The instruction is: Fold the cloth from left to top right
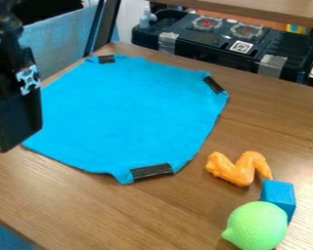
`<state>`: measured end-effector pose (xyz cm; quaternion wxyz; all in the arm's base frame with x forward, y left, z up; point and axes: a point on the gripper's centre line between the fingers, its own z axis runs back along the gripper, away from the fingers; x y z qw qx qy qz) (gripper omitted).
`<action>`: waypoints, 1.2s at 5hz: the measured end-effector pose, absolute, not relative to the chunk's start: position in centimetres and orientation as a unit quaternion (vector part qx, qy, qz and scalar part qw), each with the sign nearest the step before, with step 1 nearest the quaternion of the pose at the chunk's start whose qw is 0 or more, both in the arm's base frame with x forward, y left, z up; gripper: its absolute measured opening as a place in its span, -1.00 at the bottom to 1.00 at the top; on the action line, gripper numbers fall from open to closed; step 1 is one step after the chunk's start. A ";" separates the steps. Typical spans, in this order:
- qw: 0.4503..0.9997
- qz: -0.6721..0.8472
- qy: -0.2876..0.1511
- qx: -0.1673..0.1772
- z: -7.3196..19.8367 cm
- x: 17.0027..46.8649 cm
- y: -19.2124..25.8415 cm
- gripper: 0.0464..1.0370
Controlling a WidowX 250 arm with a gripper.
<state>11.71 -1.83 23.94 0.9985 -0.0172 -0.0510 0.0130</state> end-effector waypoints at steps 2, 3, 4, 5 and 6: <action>0.985 0.146 -0.093 -0.023 21.0 13.5 2.1 0.92; 0.961 0.249 -0.118 -0.038 19.1 15.6 6.4 0.92; 0.924 0.345 -0.156 -0.048 17.3 17.6 11.1 0.92; 0.890 0.413 -0.187 -0.040 15.0 19.6 15.1 0.92; 0.852 0.469 -0.233 0.014 12.8 21.7 18.5 0.92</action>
